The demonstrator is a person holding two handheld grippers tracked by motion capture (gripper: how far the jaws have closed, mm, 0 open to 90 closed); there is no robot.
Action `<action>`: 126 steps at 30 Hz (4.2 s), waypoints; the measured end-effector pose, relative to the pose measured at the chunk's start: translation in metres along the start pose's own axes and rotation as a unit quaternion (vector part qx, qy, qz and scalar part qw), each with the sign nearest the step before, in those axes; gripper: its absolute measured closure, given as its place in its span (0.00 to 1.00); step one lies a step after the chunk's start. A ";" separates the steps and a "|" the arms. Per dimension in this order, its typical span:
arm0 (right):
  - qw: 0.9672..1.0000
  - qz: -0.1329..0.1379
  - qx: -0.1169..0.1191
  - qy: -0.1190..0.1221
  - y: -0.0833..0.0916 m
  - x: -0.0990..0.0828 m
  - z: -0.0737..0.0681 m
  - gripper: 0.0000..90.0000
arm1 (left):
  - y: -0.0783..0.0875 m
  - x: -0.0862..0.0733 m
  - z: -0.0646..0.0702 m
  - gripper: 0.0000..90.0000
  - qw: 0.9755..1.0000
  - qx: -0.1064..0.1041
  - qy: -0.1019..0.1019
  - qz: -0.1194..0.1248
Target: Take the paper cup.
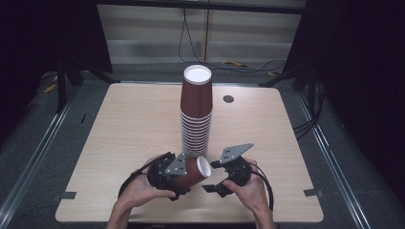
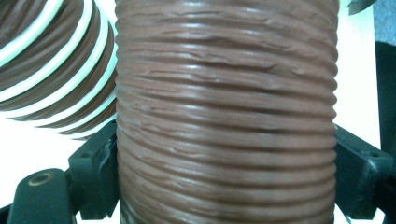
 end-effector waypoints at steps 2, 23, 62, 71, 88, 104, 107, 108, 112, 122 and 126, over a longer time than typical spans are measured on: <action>1.000 -0.001 0.001 -0.001 0.000 0.000 0.000 0.15 | -0.001 0.001 0.000 0.15 1.000 -0.001 -0.005 -0.003; 0.999 -0.037 0.034 0.009 -0.010 0.015 0.002 0.15 | -0.008 0.014 0.006 0.15 0.998 -0.001 -0.047 -0.050; 0.992 -0.096 0.080 0.026 -0.025 0.025 0.005 0.21 | -0.017 0.017 0.016 0.15 0.994 -0.010 -0.085 -0.066; 0.992 -0.090 0.081 0.023 -0.025 0.024 0.005 0.22 | -0.016 0.015 0.016 0.14 0.995 -0.005 -0.084 -0.055; 0.993 -0.080 0.089 0.015 -0.021 0.023 0.004 0.23 | -0.008 0.003 0.013 0.12 0.997 -0.023 -0.064 0.020; 0.993 -0.072 0.088 0.016 -0.019 0.023 0.004 0.24 | -0.004 -0.002 0.011 0.12 0.995 -0.024 -0.071 0.071; 0.993 -0.071 0.091 0.015 -0.018 0.023 0.004 0.24 | -0.003 -0.003 0.011 0.12 0.994 -0.022 -0.073 0.081; 0.993 -0.069 0.091 0.017 -0.018 0.023 0.005 0.24 | -0.003 -0.003 0.011 0.12 0.994 -0.021 -0.075 0.083; 0.993 -0.070 0.089 0.015 -0.017 0.023 0.004 0.24 | -0.001 -0.004 0.011 0.12 0.993 -0.021 -0.073 0.094; 0.993 -0.086 0.075 0.014 -0.018 0.024 0.005 0.24 | 0.012 -0.004 0.006 0.18 0.986 -0.018 -0.055 0.158; 0.995 -0.063 0.076 0.012 -0.012 0.020 0.007 0.24 | 0.019 -0.007 0.003 0.17 0.984 -0.023 -0.043 0.171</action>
Point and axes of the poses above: each handheld gripper's, and its own axes: y roughly backward along the jaws, x roughly out of its top, z roughly to its right, the point moved 1 cm from there along -y, roughly forward along the jaws, and after that the axes turned 3 degrees about x, right-handed, at the moved point
